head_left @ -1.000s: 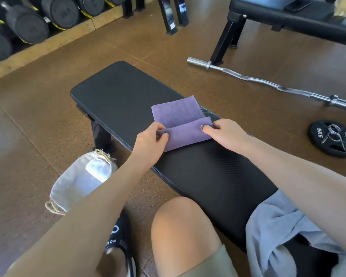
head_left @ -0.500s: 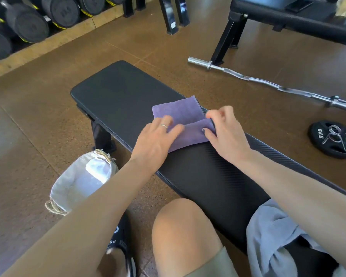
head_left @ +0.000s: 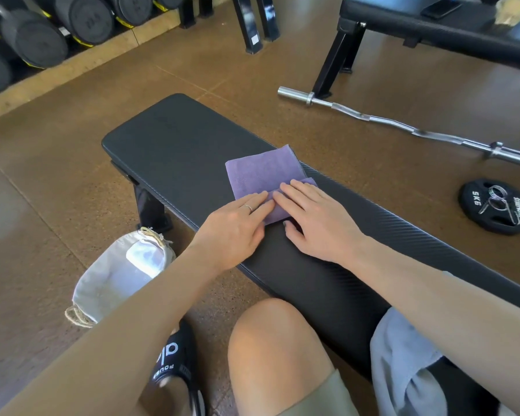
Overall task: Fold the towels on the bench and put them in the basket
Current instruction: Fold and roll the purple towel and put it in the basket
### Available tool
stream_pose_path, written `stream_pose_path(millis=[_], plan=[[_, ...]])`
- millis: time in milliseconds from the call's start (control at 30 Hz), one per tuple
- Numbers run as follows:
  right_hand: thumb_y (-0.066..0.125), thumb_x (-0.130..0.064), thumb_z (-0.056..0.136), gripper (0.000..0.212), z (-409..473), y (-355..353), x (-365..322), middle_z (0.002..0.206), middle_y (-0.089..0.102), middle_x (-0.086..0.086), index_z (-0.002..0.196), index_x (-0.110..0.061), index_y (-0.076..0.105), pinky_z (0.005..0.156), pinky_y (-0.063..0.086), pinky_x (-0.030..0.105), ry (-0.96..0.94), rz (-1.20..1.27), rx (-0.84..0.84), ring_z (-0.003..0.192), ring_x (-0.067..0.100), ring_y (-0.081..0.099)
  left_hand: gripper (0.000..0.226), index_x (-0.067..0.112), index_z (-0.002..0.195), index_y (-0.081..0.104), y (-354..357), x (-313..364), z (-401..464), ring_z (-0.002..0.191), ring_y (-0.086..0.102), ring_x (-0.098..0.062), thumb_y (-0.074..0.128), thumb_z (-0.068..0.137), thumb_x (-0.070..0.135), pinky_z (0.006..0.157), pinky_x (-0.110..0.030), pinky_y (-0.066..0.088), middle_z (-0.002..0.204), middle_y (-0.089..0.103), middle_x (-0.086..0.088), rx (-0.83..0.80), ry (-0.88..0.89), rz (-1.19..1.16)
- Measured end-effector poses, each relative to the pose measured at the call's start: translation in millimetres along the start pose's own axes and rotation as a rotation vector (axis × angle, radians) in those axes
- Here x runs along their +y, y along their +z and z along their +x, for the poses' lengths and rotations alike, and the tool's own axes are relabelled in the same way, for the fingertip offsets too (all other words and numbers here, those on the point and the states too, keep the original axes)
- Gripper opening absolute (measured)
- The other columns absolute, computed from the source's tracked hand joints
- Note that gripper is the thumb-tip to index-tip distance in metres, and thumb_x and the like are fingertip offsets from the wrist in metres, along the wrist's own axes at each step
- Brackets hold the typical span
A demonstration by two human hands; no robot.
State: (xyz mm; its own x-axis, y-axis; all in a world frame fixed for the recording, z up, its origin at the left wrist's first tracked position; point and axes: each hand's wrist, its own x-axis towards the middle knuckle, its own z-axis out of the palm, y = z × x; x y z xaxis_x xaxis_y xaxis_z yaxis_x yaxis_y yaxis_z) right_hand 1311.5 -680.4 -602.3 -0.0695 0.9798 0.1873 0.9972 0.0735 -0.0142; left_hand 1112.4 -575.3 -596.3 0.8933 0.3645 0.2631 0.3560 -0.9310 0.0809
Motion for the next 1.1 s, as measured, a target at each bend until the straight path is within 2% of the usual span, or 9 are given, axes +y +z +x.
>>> stream_pose_path(millis=[67, 300, 567, 667, 767, 833, 933, 1033, 1100], plan=[[0.041, -0.042, 0.100, 0.059, -0.2, -0.4, 3.6, 0.157, 0.041, 0.008, 0.153, -0.017, 0.040, 0.124, 0.021, 0.040, 0.031, -0.021, -0.042, 0.147, 0.024, 0.034, 0.050, 0.009, 0.143, 0.054, -1.7, -1.2, -4.3, 0.134, 0.054, -0.025, 0.049, 0.099, 0.031, 0.110, -0.037, 0.044, 0.147, 0.054, -0.010, -0.046, -0.008, 0.016], [0.031, -0.047, 0.105, 0.066, -7.8, 1.6, 26.3, 0.167, 0.017, 0.001, 0.161, -0.016, 0.018, 0.126, 0.012, 0.037, 0.074, -0.043, -0.127, 0.154, 0.015, 0.014, 0.054, 0.003, 0.146, 0.048, -1.0, -2.8, -7.7, 0.137, 0.050, -0.026, 0.062, 0.098, 0.024, 0.113, -0.039, 0.043, 0.151, 0.048, -0.014, -0.125, 0.009, 0.147], [0.058, -0.043, 0.098, 0.066, 13.3, -18.3, 37.2, 0.159, 0.039, 0.003, 0.155, -0.016, 0.037, 0.121, 0.024, 0.036, 0.025, 0.102, -0.182, 0.146, 0.021, 0.037, 0.061, 0.003, 0.159, 0.011, -6.5, 9.4, 1.7, 0.154, 0.016, -0.025, 0.035, 0.104, 0.016, 0.125, -0.036, 0.016, 0.167, 0.012, -0.014, -0.255, -0.068, 0.205], [0.063, -0.035, 0.096, 0.060, 16.9, -22.4, 36.5, 0.150, 0.051, 0.006, 0.149, -0.012, 0.047, 0.116, 0.034, 0.038, 0.007, 0.123, -0.172, 0.137, 0.025, 0.048, 0.058, 0.002, 0.155, 0.029, -8.1, 7.9, 3.6, 0.149, 0.032, -0.025, 0.046, 0.100, 0.012, 0.121, -0.036, 0.030, 0.162, 0.028, -0.014, -0.230, -0.105, 0.133], [0.060, -0.012, 0.086, 0.043, 18.7, -24.1, 34.6, 0.126, 0.066, 0.003, 0.129, -0.012, 0.058, 0.100, 0.045, 0.038, -0.023, 0.073, -0.127, 0.113, 0.026, 0.061, 0.049, 0.001, 0.138, 0.053, -11.5, 6.6, 3.3, 0.129, 0.058, -0.027, 0.062, 0.090, 0.007, 0.101, -0.036, 0.053, 0.144, 0.056, -0.015, -0.143, -0.101, 0.104], [0.056, -0.001, 0.077, 0.045, 20.4, -25.3, 32.3, 0.115, 0.068, -0.001, 0.120, -0.015, 0.058, 0.094, 0.045, 0.037, -0.010, 0.062, -0.133, 0.102, 0.026, 0.061, 0.041, 0.007, 0.136, 0.051, -18.6, 10.7, 5.1, 0.124, 0.060, -0.026, 0.052, 0.095, 0.013, 0.092, -0.033, 0.054, 0.138, 0.059, -0.008, -0.162, -0.108, 0.130], [0.054, -0.001, 0.074, 0.043, 18.6, -23.7, 32.1, 0.092, 0.068, -0.004, 0.113, -0.020, 0.056, 0.081, 0.041, 0.032, 0.014, 0.094, -0.096, 0.078, 0.024, 0.056, 0.014, 0.014, 0.110, 0.044, -29.9, 10.8, 6.2, 0.091, 0.062, -0.025, 0.041, 0.097, 0.016, 0.064, -0.033, 0.045, 0.104, 0.057, 0.000, -0.225, -0.142, 0.103], [0.055, -0.008, 0.076, 0.038, 10.7, -24.8, 32.9, 0.070, 0.059, -0.009, 0.111, -0.023, 0.058, 0.069, 0.040, 0.031, 0.045, 0.244, -0.062, 0.062, 0.017, 0.050, 0.026, 0.016, 0.121, 0.048, -30.9, -1.7, 0.7, 0.088, 0.062, -0.027, 0.043, 0.096, 0.021, 0.071, -0.039, 0.049, 0.112, 0.060, 0.000, -0.269, -0.163, -0.038], [0.058, -0.011, 0.079, 0.035, 5.9, -26.7, 32.4, 0.074, 0.064, -0.008, 0.110, -0.026, 0.060, 0.065, 0.046, 0.033, 0.103, 0.381, -0.078, 0.065, 0.013, 0.056, 0.037, 0.021, 0.129, 0.050, -30.3, -8.9, -6.0, 0.095, 0.063, -0.027, 0.044, 0.093, 0.023, 0.082, -0.042, 0.051, 0.123, 0.060, 0.004, -0.241, -0.184, -0.172]])
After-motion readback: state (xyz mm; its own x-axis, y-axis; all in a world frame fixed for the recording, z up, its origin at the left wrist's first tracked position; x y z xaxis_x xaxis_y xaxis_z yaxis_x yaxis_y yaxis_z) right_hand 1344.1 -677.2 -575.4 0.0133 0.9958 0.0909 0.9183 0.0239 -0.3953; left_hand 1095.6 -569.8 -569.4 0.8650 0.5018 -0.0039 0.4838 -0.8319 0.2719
